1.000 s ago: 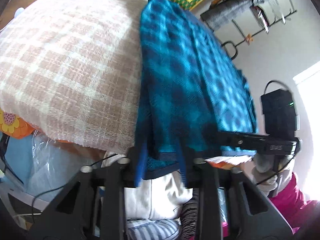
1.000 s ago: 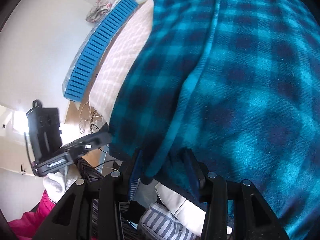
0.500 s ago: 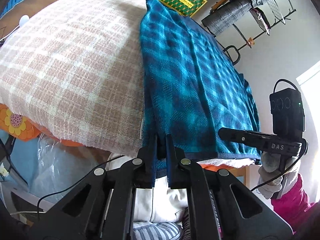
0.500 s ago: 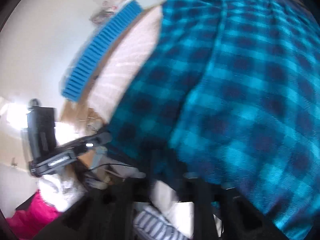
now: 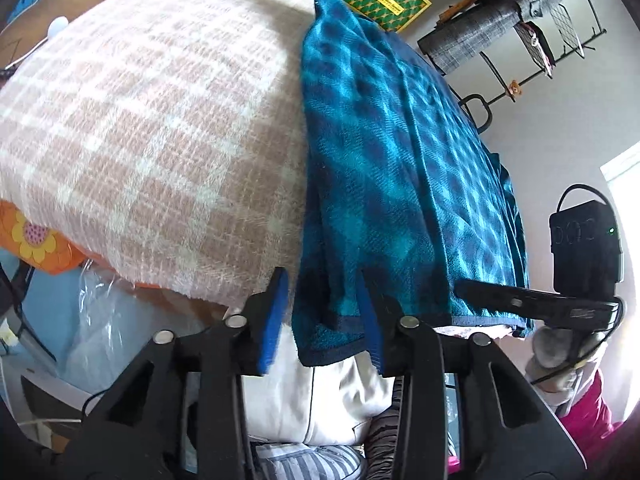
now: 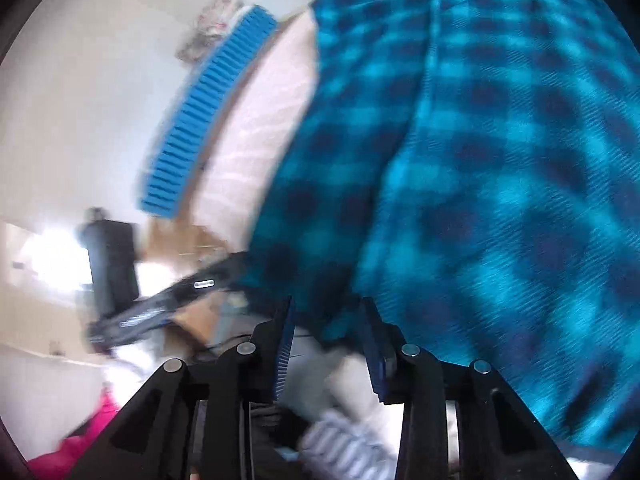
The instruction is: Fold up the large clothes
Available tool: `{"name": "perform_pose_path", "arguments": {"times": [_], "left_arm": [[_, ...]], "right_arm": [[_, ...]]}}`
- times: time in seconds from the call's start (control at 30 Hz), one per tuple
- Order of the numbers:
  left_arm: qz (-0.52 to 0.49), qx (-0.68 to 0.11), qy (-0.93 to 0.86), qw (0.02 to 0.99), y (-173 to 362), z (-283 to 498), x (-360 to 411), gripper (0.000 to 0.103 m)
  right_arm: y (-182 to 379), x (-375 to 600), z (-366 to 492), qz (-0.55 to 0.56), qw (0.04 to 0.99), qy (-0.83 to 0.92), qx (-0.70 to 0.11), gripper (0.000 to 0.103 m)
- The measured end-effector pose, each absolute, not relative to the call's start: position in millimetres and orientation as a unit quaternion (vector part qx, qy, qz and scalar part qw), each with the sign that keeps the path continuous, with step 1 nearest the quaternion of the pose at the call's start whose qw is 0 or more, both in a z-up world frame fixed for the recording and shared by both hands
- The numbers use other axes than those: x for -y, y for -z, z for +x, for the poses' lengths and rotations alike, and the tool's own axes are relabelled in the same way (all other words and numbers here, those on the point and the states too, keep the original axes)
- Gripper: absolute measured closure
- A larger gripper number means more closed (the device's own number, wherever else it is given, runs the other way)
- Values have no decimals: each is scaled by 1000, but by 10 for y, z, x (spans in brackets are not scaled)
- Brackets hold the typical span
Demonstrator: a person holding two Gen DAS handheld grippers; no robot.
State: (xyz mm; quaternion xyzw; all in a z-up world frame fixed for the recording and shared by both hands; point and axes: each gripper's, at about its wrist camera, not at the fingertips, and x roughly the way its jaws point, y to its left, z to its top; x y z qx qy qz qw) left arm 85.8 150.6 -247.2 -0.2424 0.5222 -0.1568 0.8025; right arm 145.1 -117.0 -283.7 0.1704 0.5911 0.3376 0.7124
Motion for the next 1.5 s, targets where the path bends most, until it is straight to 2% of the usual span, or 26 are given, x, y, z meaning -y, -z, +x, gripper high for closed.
{"name": "perform_pose_path", "arguments": {"times": [0.03, 0.07, 0.13, 0.17, 0.23, 0.37, 0.43, 0.5, 0.6, 0.63, 0.67, 0.93, 1.1, 1.23, 1.3, 1.37, 1.43, 1.5], "left_arm": [[-237, -526, 159, 801, 2479, 868, -1483, 88], [-234, -529, 161, 800, 2489, 872, -1465, 92], [-225, -532, 165, 800, 2489, 879, -1419, 93], [-222, -531, 166, 801, 2481, 876, -1405, 95], [-221, -528, 168, 802, 2453, 869, -1389, 95], [-226, -525, 160, 805, 2437, 859, -1433, 94], [-246, -533, 157, 794, 2490, 887, -1477, 84], [-254, -530, 157, 794, 2510, 893, -1491, 83], [-238, -527, 160, 800, 2504, 910, -1439, 85], [-231, -525, 158, 804, 2484, 916, -1421, 99], [-230, -524, 156, 805, 2464, 918, -1412, 99], [-209, -485, 159, 834, 2106, 799, -1382, 103], [-173, -495, 158, 837, 2158, 679, -1313, 103], [-204, -506, 158, 823, 2272, 672, -1355, 103], [-224, -515, 158, 812, 2310, 696, -1384, 100], [-235, -519, 155, 807, 2344, 720, -1396, 80], [-227, -525, 144, 807, 2381, 734, -1380, 70], [-231, -533, 142, 801, 2429, 734, -1358, 70]], "right_arm": [[2845, 1172, 1443, 177, 704, -344, -595, 68], [2882, 1158, 1445, 175, 701, -341, -601, 68], [2998, 1132, 1472, 164, 699, -327, -614, 68], [3064, 1135, 1498, 160, 699, -316, -621, 71], [3181, 1195, 1563, 172, 700, -298, -626, 76], [3126, 1216, 1563, 177, 706, -300, -616, 72], [3112, 1157, 1533, 165, 706, -307, -617, 72], [3094, 1087, 1500, 139, 715, -303, -614, 75], [3076, 1083, 1506, 138, 716, -302, -614, 92], [3065, 1074, 1517, 144, 715, -302, -615, 99], [3039, 1091, 1521, 152, 713, -304, -613, 101], [2654, 1158, 1457, 155, 730, -332, -577, 102], [2903, 1102, 1461, 159, 712, -323, -602, 102], [3119, 1093, 1471, 175, 700, -311, -619, 102], [3124, 1110, 1476, 175, 701, -312, -617, 102], [3103, 1090, 1480, 162, 707, -311, -615, 102], [3097, 1064, 1498, 154, 709, -311, -614, 102], [3108, 1092, 1523, 150, 710, -308, -615, 102]]}}
